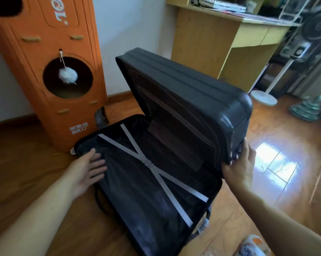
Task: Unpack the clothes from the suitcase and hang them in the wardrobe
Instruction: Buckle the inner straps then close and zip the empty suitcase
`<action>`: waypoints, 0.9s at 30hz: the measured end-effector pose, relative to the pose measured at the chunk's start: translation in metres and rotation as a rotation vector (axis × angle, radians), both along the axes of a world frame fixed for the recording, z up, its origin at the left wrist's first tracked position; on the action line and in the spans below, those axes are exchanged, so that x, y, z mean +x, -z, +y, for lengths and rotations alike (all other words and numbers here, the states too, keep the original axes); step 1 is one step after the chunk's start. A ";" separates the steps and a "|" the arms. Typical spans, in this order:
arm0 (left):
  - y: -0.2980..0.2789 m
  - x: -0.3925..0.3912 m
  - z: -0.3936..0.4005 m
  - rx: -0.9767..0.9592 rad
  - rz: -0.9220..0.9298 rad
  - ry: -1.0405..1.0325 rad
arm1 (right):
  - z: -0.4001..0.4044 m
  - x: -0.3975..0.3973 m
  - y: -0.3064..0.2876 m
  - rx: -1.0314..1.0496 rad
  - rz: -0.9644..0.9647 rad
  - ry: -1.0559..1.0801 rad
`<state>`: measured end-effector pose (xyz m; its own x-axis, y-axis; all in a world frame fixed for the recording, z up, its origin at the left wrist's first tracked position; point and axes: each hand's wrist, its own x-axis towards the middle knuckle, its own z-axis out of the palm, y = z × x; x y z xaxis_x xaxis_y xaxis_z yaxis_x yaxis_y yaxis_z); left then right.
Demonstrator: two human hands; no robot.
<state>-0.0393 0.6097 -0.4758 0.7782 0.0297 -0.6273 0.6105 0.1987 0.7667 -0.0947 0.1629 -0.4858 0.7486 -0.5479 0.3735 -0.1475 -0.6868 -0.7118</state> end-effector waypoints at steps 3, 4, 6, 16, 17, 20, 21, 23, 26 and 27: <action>-0.026 0.010 -0.017 -0.115 -0.099 0.069 | 0.018 -0.020 0.005 0.045 0.077 -0.018; -0.034 0.011 -0.023 -0.177 -0.100 0.065 | 0.023 -0.029 0.005 0.055 0.110 -0.014; -0.042 0.014 -0.035 -0.256 -0.092 0.075 | 0.026 -0.045 0.011 0.056 0.188 -0.025; -0.032 -0.010 -0.096 -0.359 0.035 0.016 | 0.003 -0.067 0.037 0.790 0.458 0.035; -0.029 -0.012 -0.098 -0.316 0.051 0.032 | 0.003 -0.064 0.040 0.871 0.405 0.135; 0.019 0.003 -0.089 -0.158 0.134 0.014 | 0.001 -0.054 0.036 1.075 0.349 0.247; 0.036 -0.001 -0.087 -0.092 0.171 -0.001 | 0.001 -0.051 0.031 1.116 0.343 0.243; 0.032 -0.037 -0.091 -0.010 0.221 -0.002 | -0.002 -0.044 0.022 1.089 0.407 0.182; 0.034 -0.077 -0.094 0.009 0.215 -0.027 | -0.009 -0.037 0.017 0.834 0.634 0.132; 0.039 -0.079 -0.088 0.006 0.194 -0.046 | -0.011 -0.037 0.017 0.734 0.710 0.129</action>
<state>-0.1180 0.5220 -0.5151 0.6404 0.0663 -0.7652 0.7374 0.2257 0.6367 -0.1316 0.1515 -0.5023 0.5856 -0.5548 -0.5909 -0.7395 -0.0671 -0.6698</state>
